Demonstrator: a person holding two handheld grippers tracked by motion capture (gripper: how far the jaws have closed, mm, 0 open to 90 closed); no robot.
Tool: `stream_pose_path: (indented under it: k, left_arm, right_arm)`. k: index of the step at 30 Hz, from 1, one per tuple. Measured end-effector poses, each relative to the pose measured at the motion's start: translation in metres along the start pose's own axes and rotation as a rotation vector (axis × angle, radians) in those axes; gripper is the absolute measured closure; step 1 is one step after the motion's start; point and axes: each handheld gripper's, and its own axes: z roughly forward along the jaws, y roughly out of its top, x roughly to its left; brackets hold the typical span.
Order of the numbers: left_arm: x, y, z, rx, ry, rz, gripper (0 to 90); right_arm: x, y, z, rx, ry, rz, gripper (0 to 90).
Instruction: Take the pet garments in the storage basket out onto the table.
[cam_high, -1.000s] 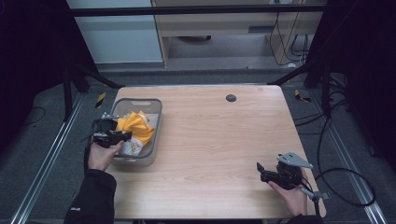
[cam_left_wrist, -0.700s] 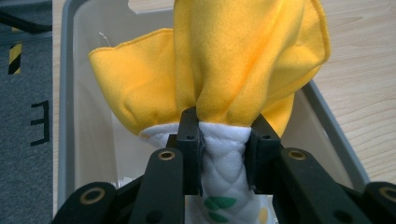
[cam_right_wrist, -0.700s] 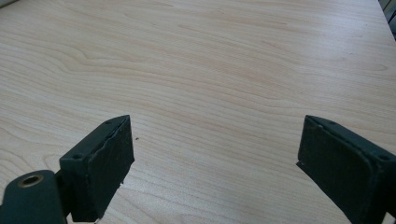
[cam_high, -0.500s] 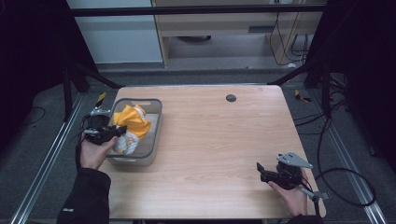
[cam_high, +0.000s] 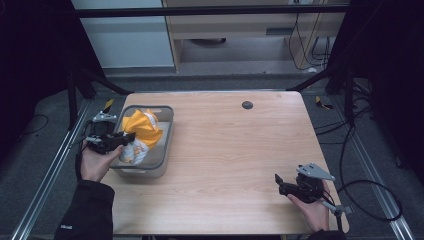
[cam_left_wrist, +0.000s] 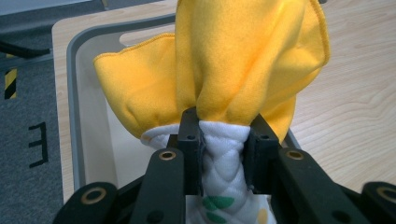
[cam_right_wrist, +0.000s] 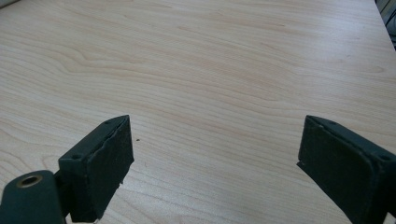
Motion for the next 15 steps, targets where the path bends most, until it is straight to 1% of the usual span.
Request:
stream_pose_path:
  k: [3, 10, 12, 15]
  left_arm:
    - [-0.003, 0.003, -0.005, -0.007, -0.004, 0.012, 71.9]
    - [-0.011, 0.009, -0.018, -0.021, -0.032, 0.042, 72.0]
    - [-0.013, 0.01, -0.02, -0.024, -0.036, 0.045, 72.0]
    - [-0.021, 0.013, -0.026, -0.036, -0.055, 0.068, 72.0]
  right_arm:
    - [0.0, 0.0, 0.0, 0.0, -0.002, -0.002, 10.1]
    - [0.0, 0.0, 0.0, 0.0, -0.005, -0.006, 10.1]
    - [0.0, 0.0, 0.0, -0.001, -0.006, -0.007, 10.1]
    - [0.0, 0.0, 0.0, -0.004, -0.007, -0.005, 10.1]
